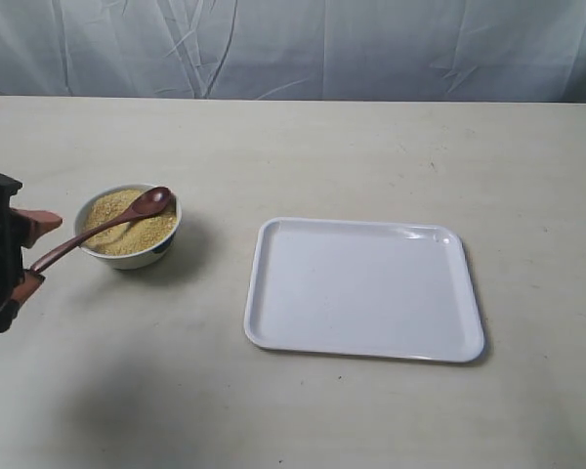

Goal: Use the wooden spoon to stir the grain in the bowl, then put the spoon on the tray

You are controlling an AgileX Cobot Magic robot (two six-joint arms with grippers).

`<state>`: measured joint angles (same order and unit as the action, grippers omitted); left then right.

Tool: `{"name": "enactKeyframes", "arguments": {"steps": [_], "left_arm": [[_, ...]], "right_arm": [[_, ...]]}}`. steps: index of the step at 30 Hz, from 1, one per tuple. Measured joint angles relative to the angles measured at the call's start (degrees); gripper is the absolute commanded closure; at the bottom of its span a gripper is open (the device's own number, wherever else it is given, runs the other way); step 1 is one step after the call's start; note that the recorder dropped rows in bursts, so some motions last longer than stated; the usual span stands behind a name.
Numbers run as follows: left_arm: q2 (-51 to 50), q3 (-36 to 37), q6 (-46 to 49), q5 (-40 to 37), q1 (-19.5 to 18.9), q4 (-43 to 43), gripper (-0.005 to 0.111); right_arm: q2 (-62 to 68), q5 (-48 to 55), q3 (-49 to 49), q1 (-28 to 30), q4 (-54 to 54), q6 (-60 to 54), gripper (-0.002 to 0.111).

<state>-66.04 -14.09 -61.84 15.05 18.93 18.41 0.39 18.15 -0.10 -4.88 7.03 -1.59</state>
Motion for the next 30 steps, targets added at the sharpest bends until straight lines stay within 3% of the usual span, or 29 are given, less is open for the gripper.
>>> {"name": "enactKeyframes", "arguments": {"steps": [10,30], "left_arm": [[-9.37,1.58,-0.45,10.05,0.00,3.90,0.045],[-23.72,-0.23,-6.52,20.61,0.00,3.86,0.045]], "right_arm": [[0.00,0.00,0.00,0.00,0.00,0.00,0.108],[0.00,0.00,0.00,0.00,0.00,0.00,0.108]]}}
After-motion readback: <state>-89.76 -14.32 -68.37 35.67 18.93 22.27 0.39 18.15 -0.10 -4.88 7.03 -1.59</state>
